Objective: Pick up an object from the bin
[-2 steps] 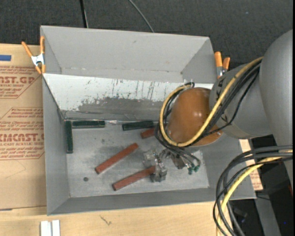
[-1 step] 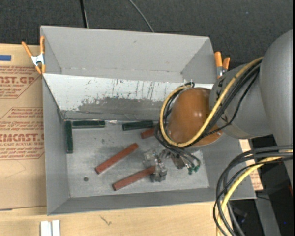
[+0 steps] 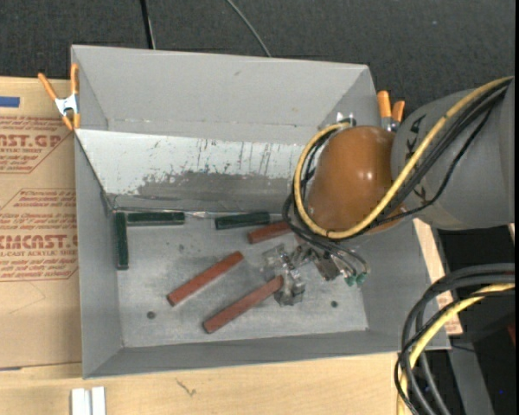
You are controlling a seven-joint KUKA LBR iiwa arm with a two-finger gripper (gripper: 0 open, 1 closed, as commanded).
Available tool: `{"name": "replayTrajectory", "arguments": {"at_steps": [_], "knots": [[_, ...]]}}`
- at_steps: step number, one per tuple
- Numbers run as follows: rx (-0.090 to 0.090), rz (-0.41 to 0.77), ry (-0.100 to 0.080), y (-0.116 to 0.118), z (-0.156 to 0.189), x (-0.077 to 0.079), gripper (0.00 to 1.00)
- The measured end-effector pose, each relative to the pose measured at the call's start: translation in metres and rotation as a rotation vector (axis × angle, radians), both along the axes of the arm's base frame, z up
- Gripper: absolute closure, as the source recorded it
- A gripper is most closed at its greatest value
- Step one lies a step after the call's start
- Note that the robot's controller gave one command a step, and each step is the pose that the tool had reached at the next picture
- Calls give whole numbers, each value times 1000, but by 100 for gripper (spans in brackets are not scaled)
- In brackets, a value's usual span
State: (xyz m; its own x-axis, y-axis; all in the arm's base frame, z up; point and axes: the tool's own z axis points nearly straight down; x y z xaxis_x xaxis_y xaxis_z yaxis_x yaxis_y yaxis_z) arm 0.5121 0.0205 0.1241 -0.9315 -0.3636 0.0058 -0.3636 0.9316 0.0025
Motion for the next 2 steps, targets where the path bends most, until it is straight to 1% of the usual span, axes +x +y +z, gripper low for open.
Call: {"name": "replayTrajectory", "arguments": {"at_steps": [1, 2], "knots": [[0, 12, -3, 12, 62, 6, 100], [2, 792, -11, -23, 115, 72, 100]]}}
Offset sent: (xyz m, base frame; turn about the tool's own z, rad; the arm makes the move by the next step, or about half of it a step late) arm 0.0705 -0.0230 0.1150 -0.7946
